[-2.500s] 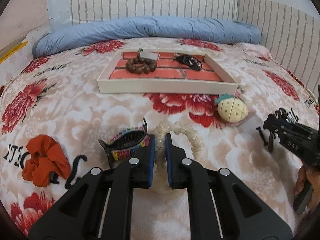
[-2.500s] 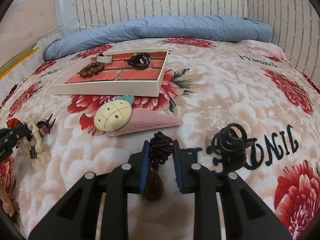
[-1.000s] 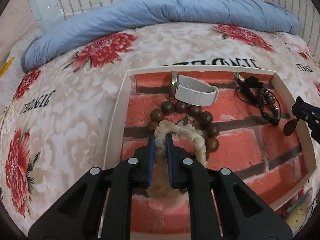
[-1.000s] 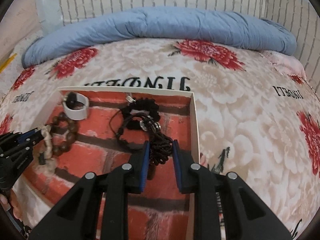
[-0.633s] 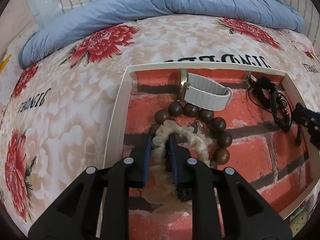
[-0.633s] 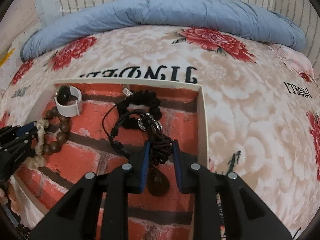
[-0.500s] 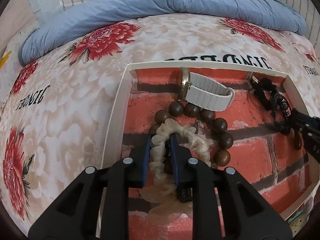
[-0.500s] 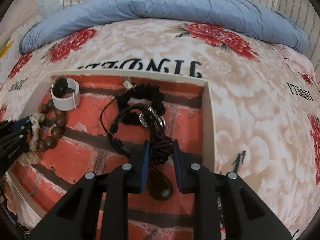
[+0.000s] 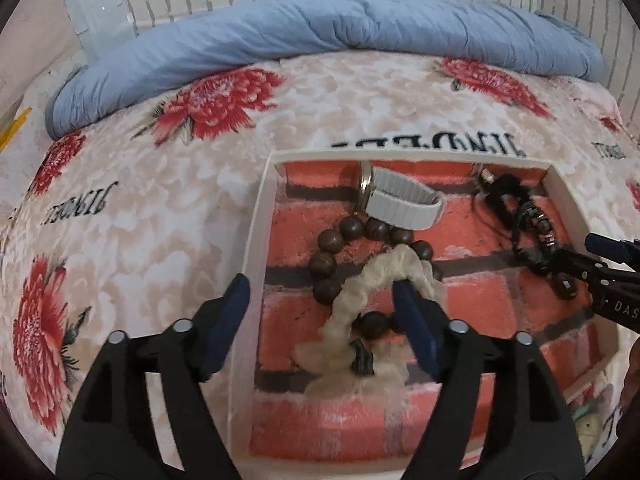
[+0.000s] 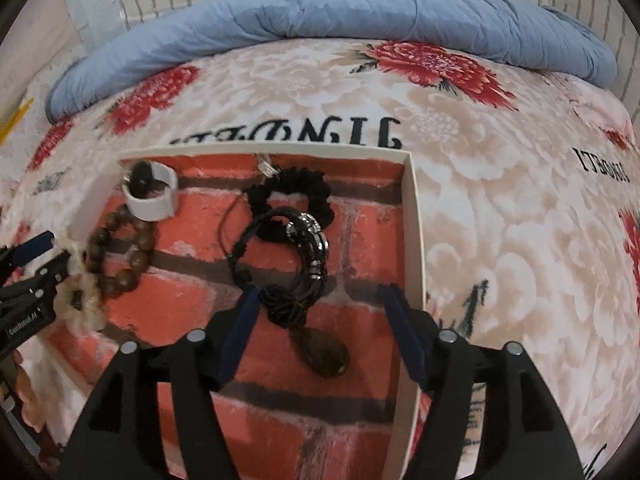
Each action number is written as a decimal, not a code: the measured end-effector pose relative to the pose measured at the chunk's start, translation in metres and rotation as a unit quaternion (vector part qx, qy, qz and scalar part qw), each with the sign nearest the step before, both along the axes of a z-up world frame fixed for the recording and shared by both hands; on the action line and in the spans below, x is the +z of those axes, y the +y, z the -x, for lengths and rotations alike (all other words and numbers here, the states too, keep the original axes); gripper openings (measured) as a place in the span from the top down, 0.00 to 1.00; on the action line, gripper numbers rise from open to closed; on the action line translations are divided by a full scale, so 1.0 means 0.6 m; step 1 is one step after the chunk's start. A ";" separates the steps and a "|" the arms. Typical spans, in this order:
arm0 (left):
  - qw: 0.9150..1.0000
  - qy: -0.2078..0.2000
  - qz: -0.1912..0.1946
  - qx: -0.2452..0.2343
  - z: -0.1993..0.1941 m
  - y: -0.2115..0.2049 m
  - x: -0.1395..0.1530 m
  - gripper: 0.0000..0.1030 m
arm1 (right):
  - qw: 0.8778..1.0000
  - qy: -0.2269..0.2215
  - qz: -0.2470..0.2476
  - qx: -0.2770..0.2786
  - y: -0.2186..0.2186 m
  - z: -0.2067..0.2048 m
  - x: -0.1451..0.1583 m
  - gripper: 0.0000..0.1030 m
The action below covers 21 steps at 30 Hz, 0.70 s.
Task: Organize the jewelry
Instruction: 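Withdraw both open tools toward the claw clip and pineapple hair clip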
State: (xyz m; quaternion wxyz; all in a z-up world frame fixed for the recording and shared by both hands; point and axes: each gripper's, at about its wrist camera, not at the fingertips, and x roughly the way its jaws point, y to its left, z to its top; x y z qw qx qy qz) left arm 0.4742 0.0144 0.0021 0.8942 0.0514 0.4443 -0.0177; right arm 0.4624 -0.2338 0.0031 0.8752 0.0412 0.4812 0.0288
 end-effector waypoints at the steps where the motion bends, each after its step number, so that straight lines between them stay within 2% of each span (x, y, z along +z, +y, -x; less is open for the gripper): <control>1: 1.000 -0.007 0.000 -0.001 0.008 0.001 0.011 0.20 | 1.000 -0.004 -0.003 0.000 -0.001 0.005 0.009 0.30; 2: 1.000 -0.015 -0.001 -0.001 0.016 0.002 0.020 0.12 | 1.000 -0.011 -0.006 0.001 -0.003 0.013 0.019 0.24; 4: 0.999 -0.036 -0.004 0.003 0.039 0.002 0.043 0.05 | 1.000 -0.025 -0.015 0.005 -0.006 0.030 0.041 0.17; 10: 0.999 -0.041 0.019 -0.004 0.100 0.012 0.082 0.05 | 0.999 -0.042 -0.021 0.019 -0.001 0.081 0.090 0.13; 15: 0.998 -0.054 0.015 -0.012 0.155 0.020 0.111 0.05 | 0.997 -0.067 0.002 0.027 0.000 0.137 0.129 0.07; 21: 0.996 -0.085 -0.002 -0.011 0.221 0.029 0.146 0.05 | 0.995 -0.091 0.045 0.016 -0.014 0.197 0.158 0.07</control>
